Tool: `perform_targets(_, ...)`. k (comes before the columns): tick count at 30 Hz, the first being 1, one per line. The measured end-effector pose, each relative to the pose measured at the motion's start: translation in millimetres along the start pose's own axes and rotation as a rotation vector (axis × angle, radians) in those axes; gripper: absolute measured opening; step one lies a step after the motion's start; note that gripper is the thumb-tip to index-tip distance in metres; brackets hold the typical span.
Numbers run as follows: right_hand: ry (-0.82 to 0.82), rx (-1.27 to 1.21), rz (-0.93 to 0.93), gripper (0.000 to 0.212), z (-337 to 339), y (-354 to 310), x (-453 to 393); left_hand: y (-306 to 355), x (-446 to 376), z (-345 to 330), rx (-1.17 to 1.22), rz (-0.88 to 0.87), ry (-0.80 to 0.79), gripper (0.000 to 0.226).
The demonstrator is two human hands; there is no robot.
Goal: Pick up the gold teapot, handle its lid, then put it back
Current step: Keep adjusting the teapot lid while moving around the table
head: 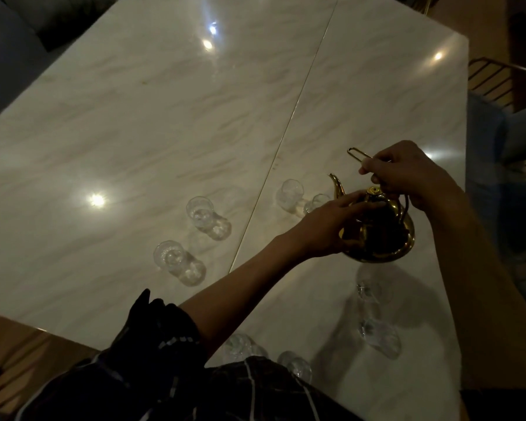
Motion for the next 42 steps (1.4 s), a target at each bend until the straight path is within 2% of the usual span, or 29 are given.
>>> perform_targets(42, 0.022, 0.023, -0.003, 0.022, 8.6, -19.0, 16.5, 16.6, 1.7, 8.3, -0.036, -0.007, 0.039, 0.084)
Point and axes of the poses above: each hand's wrist, its own x-axis away from the middle knuckle, its own z-axis out of the back of the hand, y = z × x, the point moved 2 cm from there along -x, towards the middle knuckle, and after that the axes turned 15 degrees about -x, right-handed, at the moved point
